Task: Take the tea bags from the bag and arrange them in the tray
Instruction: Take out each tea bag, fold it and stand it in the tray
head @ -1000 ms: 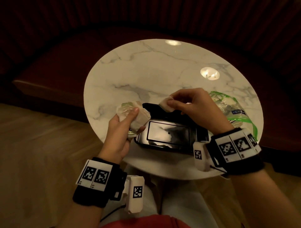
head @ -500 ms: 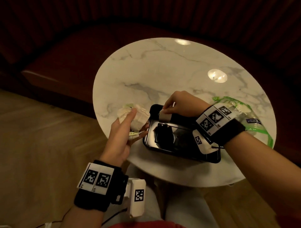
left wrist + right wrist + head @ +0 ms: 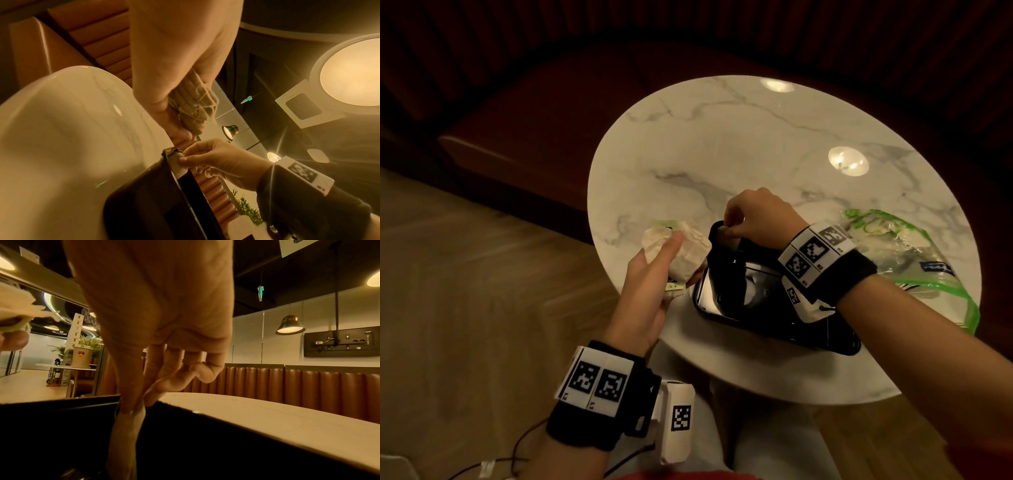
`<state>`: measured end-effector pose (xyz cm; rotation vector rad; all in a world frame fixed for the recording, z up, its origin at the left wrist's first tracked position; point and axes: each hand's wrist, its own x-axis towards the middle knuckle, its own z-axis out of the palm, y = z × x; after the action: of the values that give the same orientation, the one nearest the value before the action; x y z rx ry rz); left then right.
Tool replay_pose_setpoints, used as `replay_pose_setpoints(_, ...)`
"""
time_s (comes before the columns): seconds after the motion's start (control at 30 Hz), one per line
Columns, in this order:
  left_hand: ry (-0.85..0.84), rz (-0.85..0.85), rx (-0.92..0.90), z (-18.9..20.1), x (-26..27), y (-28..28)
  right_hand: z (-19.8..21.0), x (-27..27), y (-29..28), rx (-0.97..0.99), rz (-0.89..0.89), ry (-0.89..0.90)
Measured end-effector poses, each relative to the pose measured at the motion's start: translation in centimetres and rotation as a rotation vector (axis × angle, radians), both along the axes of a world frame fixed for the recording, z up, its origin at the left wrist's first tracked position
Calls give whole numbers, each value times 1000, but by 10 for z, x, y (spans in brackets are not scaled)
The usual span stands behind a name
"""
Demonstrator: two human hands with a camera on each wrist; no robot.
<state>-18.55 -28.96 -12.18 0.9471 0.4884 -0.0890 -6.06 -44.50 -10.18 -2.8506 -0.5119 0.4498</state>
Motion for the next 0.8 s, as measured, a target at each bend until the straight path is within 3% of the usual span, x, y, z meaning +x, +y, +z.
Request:
replay_pose_setpoints(0.43,-4,28,-11,1,-1,0,-2,-6,-5,42,-70,-76)
replay_pose_setpoints(0.7,-62,66,20,5,-1,-3,37,-51,4,451,-42,2)
replay_pose_setpoints(0.8,-75,62,26,8,-1,-6,39,-69,8,515,-16,48)
